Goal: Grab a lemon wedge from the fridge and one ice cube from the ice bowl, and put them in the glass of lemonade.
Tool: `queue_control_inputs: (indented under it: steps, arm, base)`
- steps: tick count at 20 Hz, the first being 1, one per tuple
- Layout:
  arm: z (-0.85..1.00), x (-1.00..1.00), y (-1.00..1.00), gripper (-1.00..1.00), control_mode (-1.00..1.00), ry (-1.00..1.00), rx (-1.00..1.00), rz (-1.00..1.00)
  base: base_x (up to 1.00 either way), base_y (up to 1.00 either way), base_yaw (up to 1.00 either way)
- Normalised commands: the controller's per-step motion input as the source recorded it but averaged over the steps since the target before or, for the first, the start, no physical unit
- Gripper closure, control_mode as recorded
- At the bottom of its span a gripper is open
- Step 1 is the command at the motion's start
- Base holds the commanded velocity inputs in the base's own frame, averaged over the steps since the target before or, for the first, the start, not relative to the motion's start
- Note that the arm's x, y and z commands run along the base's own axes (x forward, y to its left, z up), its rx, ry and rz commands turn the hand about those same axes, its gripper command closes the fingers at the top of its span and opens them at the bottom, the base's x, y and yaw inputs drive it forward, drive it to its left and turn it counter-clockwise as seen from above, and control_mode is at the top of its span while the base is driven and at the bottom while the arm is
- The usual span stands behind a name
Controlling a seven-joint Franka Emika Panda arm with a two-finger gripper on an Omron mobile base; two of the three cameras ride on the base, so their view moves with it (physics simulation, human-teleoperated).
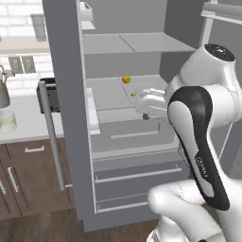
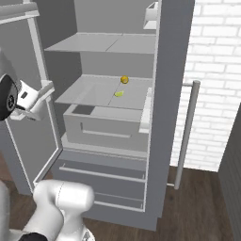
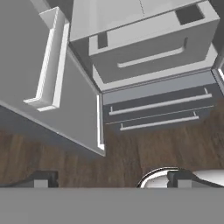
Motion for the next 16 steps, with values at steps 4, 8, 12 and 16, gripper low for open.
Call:
queue_control_inputs:
  steps: [4,8,12,16]
  arm:
    - [-0.19,-0.72,-0.47,-1.00,-1.00,-0.05,-0.11,-0.26]
    - [0.00,-0.45,-0.67,-1.00,-1.00,0.03,0.01,-0.29]
    - [-0.01,0.13,-0.63,-1.00,-1.00,0.11,0.00,-0.20]
    - [-0.01,0.44,-0.42,-1.00,-1.00,0.11,0.00,-0.08]
  base:
    - [0.00,0.00,0.00]
    - [0.00,0.00,0.00]
    - [0.00,0.00,0.00]
    - [0.00,0.00,0.00]
